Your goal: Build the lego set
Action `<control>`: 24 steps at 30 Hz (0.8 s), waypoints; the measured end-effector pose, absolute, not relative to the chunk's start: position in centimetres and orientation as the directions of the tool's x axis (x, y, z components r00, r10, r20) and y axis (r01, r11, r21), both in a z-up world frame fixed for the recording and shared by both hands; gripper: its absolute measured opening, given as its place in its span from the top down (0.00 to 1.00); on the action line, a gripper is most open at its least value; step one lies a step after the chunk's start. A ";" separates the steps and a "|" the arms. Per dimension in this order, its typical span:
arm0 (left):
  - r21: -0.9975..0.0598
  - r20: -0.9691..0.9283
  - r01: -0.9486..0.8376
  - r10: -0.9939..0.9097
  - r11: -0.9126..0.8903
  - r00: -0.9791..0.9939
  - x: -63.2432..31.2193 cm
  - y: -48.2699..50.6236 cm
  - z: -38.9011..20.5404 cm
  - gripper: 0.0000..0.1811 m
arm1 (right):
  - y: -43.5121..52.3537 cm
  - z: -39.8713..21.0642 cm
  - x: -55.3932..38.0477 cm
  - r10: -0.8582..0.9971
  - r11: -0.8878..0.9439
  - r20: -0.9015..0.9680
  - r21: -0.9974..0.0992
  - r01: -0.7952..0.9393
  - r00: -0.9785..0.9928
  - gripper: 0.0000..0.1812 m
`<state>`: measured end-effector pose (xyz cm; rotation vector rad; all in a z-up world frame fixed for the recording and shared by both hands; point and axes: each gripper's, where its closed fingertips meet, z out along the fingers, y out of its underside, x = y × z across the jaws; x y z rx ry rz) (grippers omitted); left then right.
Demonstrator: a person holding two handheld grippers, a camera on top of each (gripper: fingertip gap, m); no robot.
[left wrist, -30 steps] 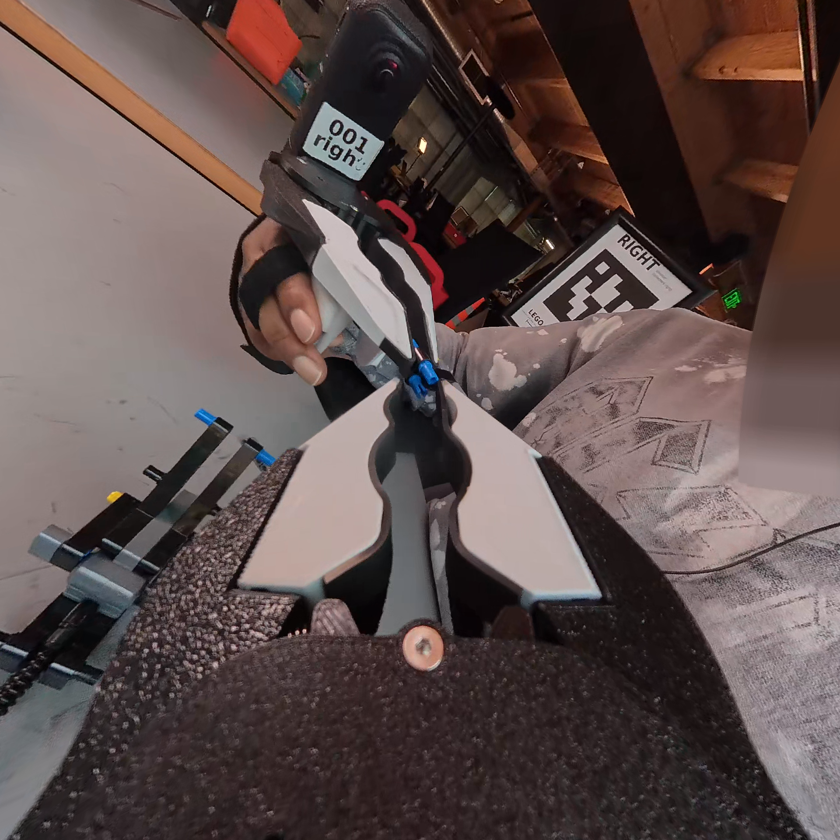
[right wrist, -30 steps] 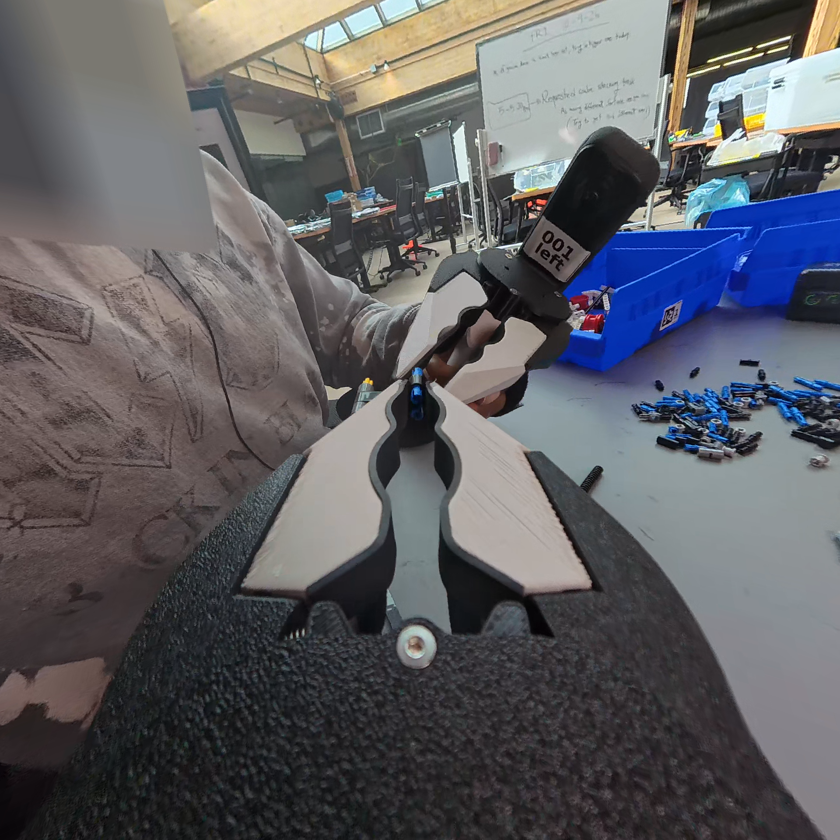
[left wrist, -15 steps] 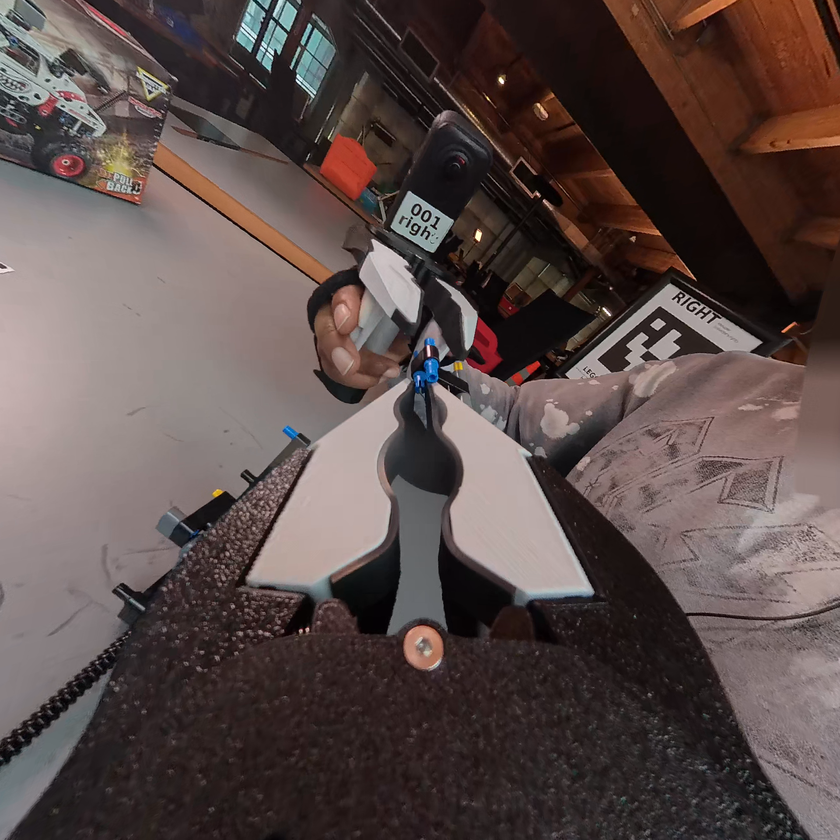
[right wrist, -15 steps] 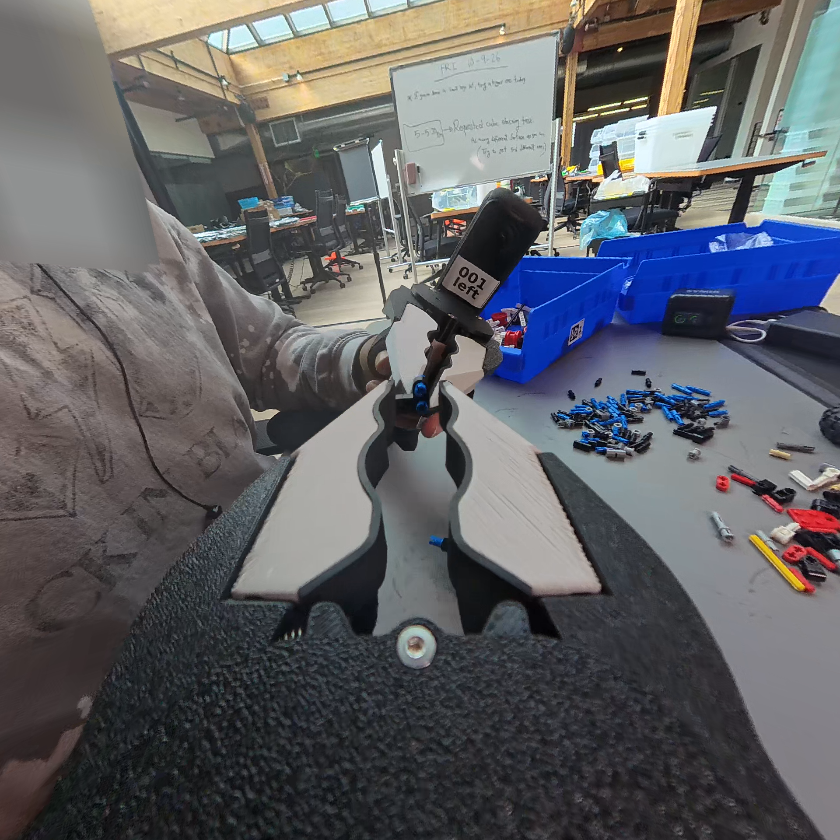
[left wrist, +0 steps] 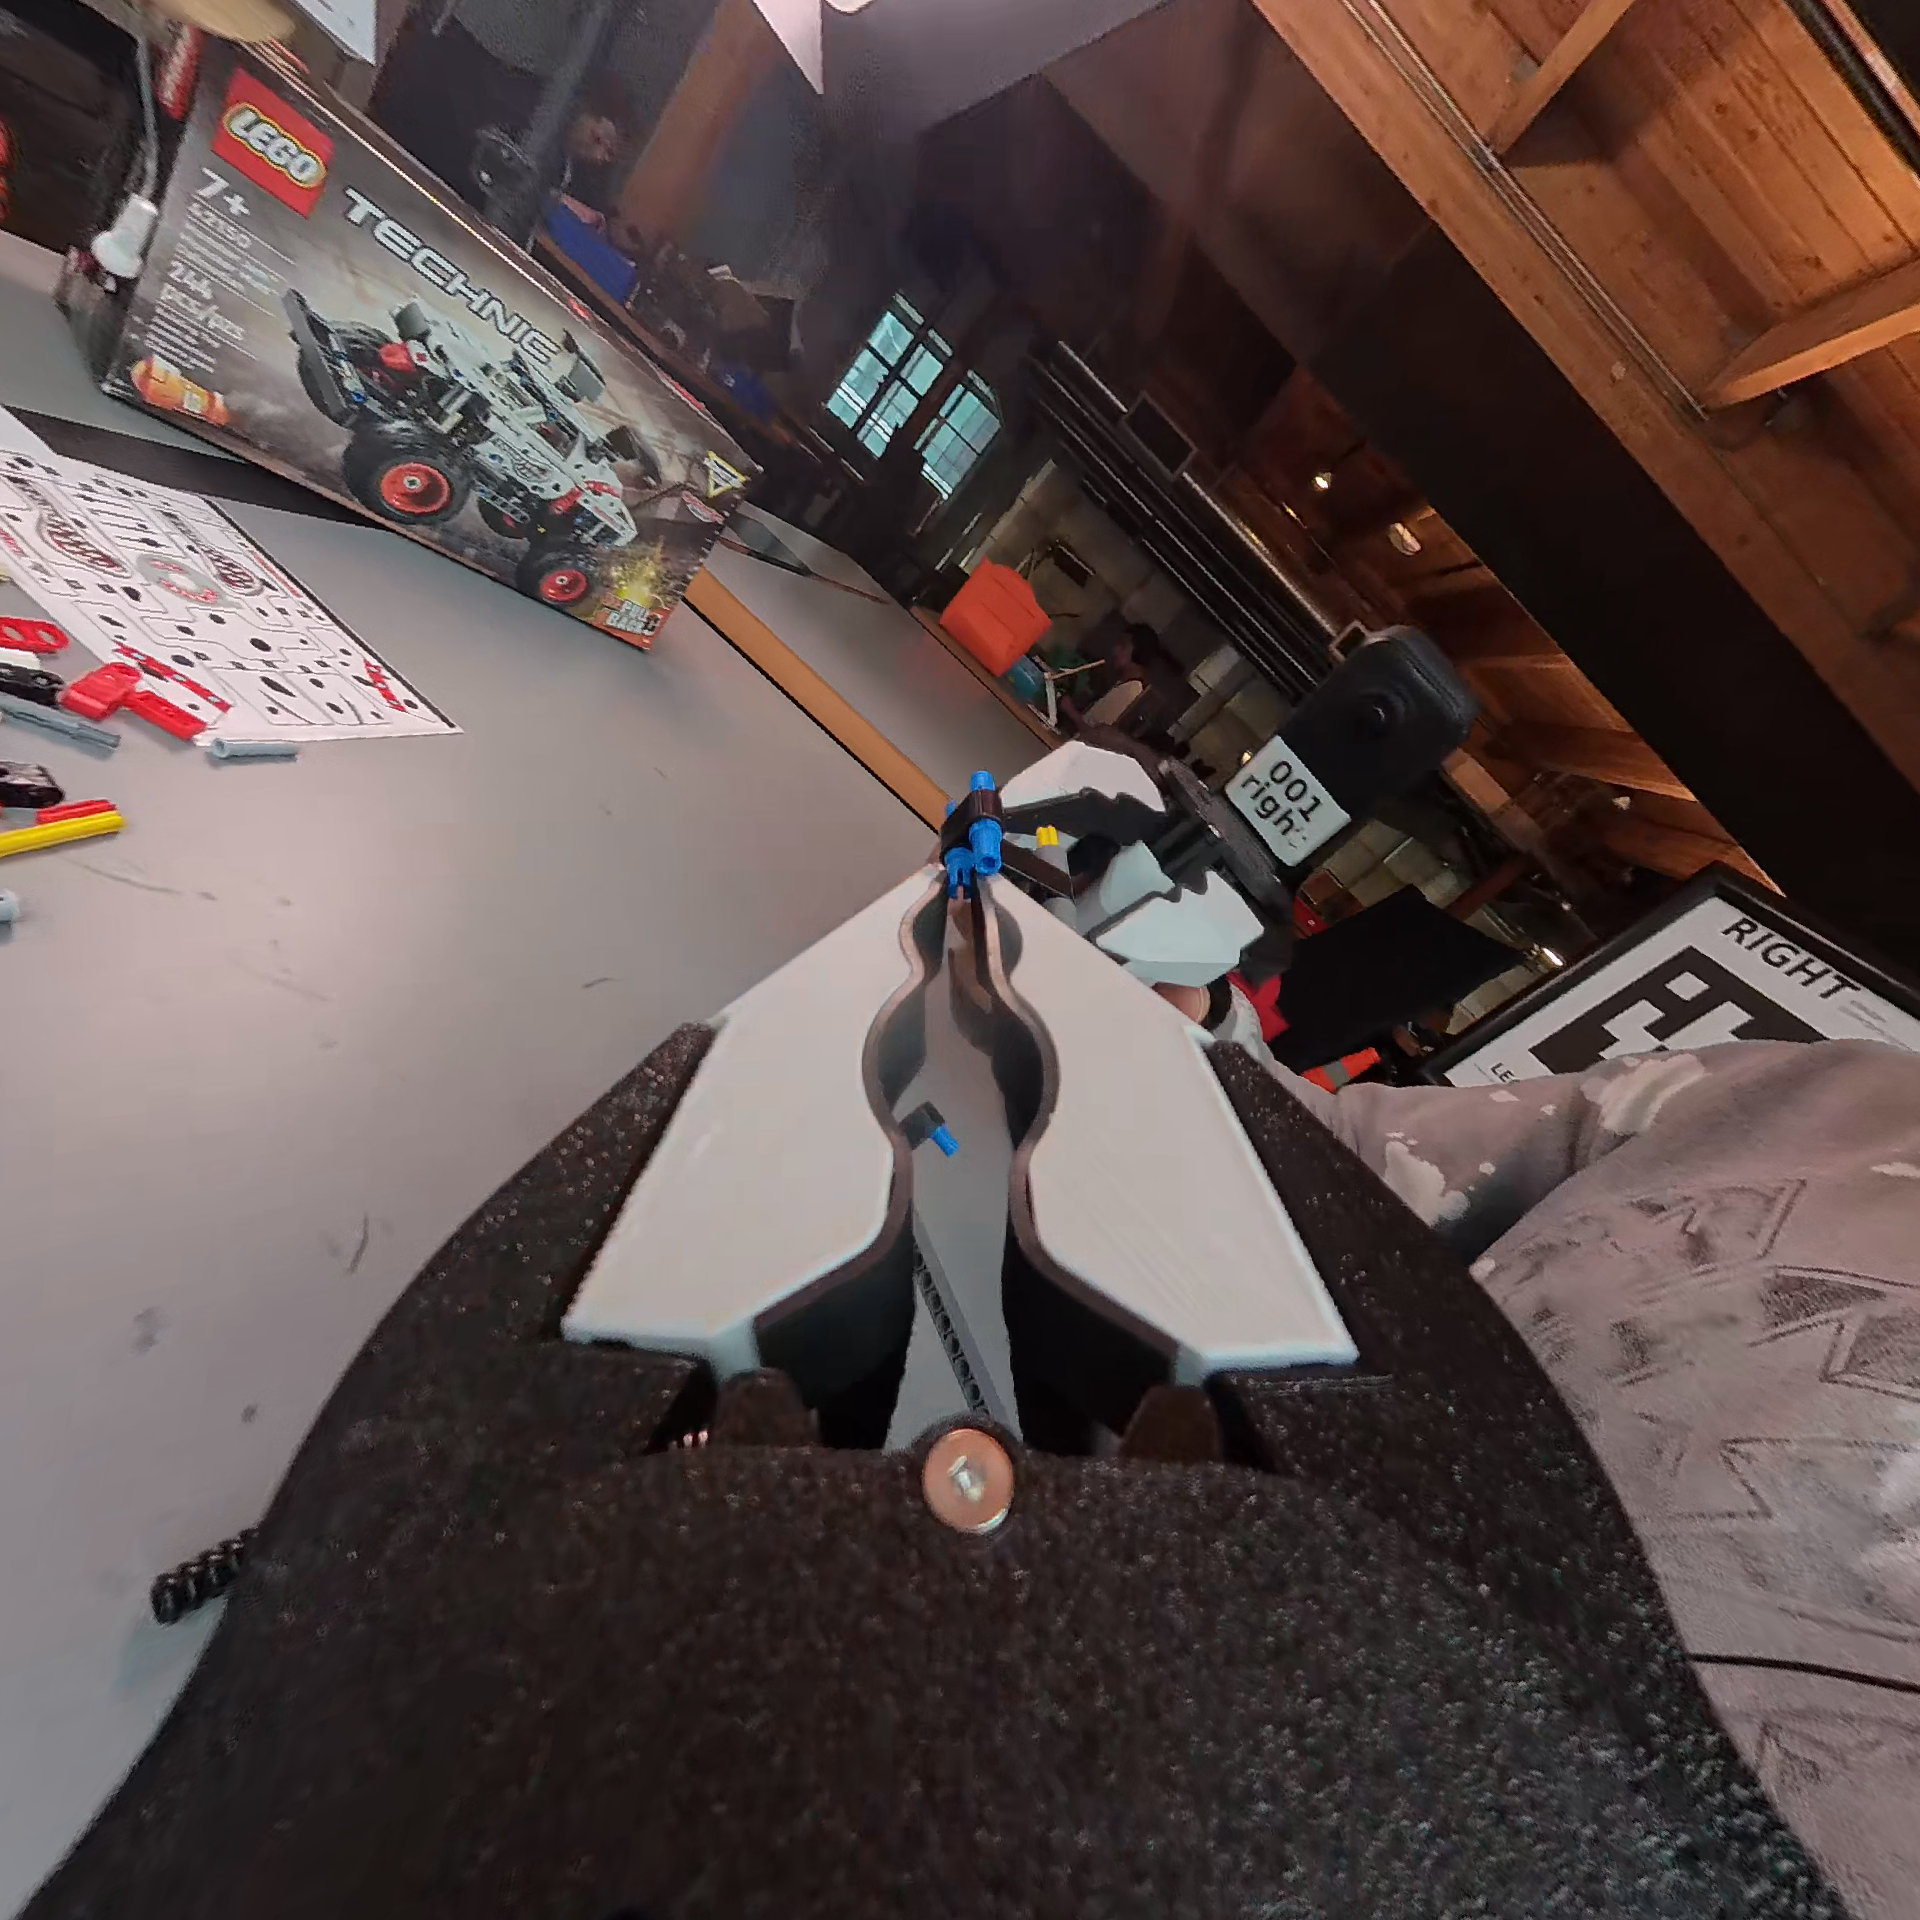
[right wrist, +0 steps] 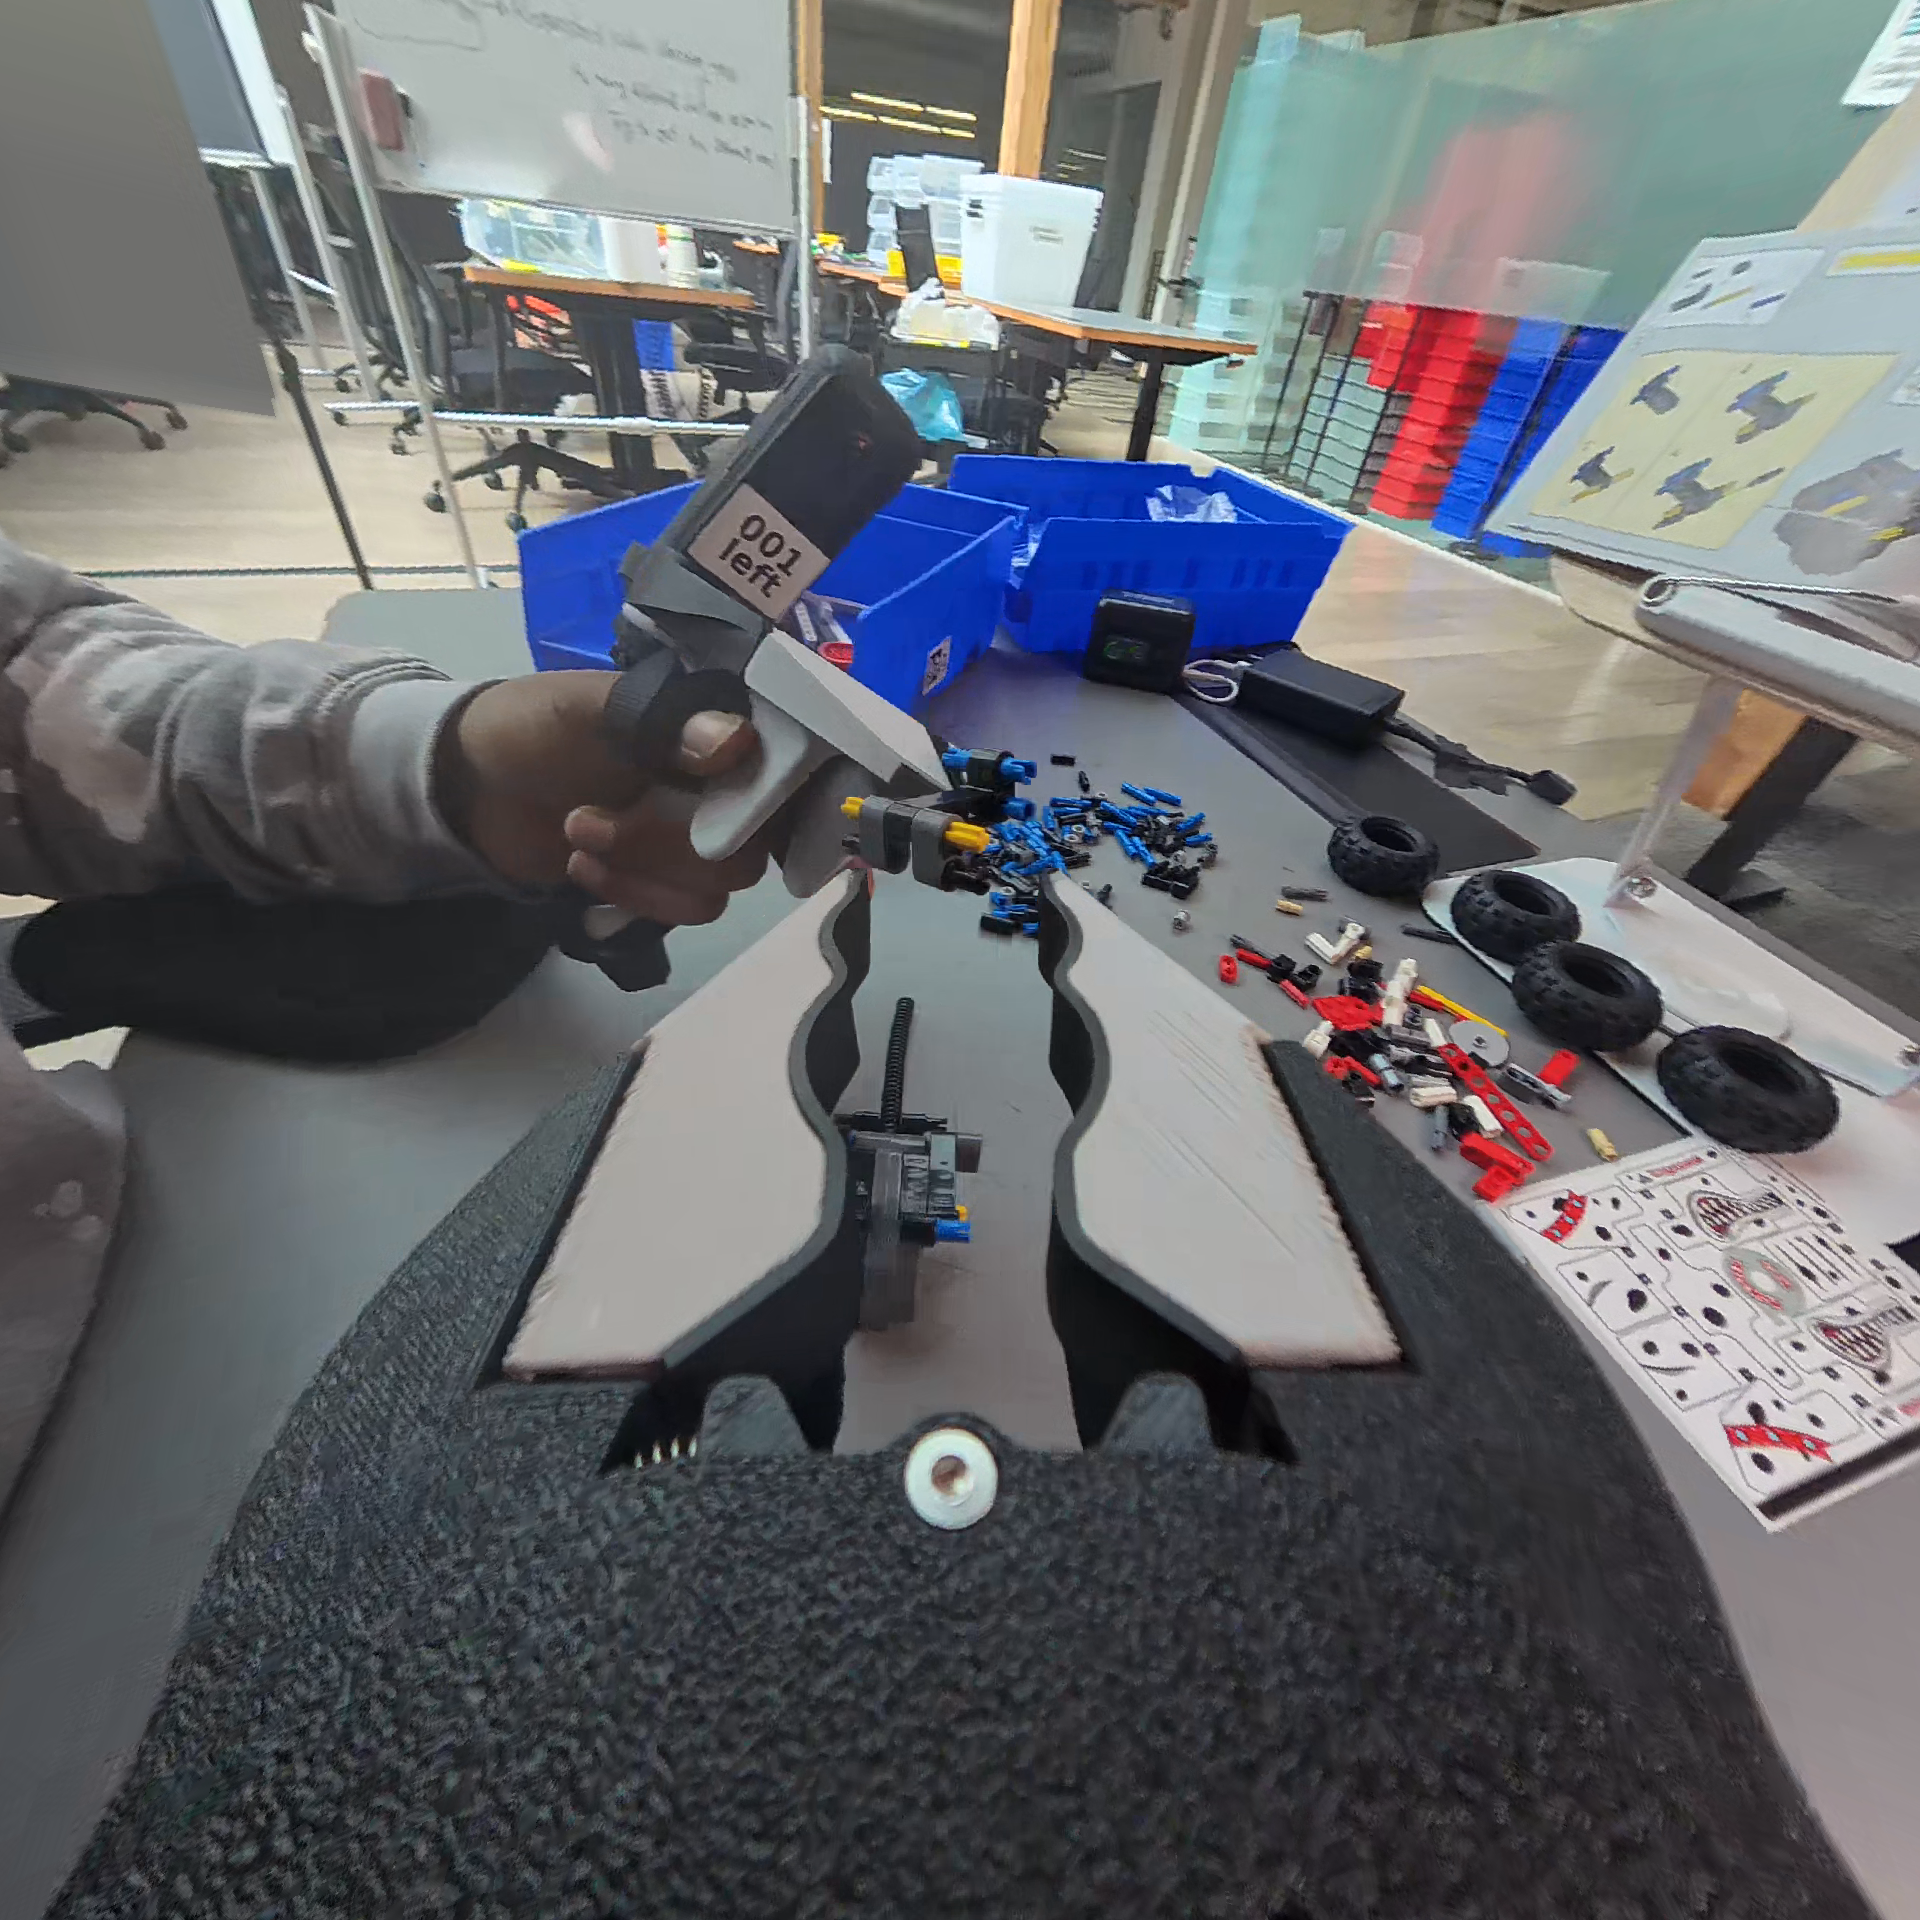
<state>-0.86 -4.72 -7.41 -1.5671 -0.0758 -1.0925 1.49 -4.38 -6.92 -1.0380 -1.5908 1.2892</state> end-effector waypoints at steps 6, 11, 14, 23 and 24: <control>-0.744 0.664 0.615 -0.394 -0.261 0.636 -2.5 -4.1 -8.1 0.98 | -4.2 -8.4 -0.4 0.969 0.241 0.225 -0.953 0.183 -0.103 0.74; -0.766 0.641 0.599 -0.357 -0.234 0.680 -2.2 -3.9 -8.3 0.98 | -4.3 -8.6 -1.4 0.950 0.309 0.311 -0.928 0.209 -0.025 0.72; -0.774 0.631 0.590 -0.357 -0.230 0.689 -1.7 -4.0 -8.2 0.98 | -4.1 -8.8 -1.5 0.945 0.324 0.328 -0.920 0.218 -0.022 0.76; -0.829 0.551 0.517 -0.469 -0.214 0.690 -0.3 -4.5 -6.7 0.89 | -2.9 -6.5 1.0 0.958 0.157 0.135 -0.985 0.067 -0.254 0.77; -0.840 0.536 0.499 -0.475 -0.214 0.698 -0.3 -4.6 -6.7 0.87 | -1.9 -6.1 1.6 0.960 0.140 0.122 -0.989 0.055 -0.251 0.77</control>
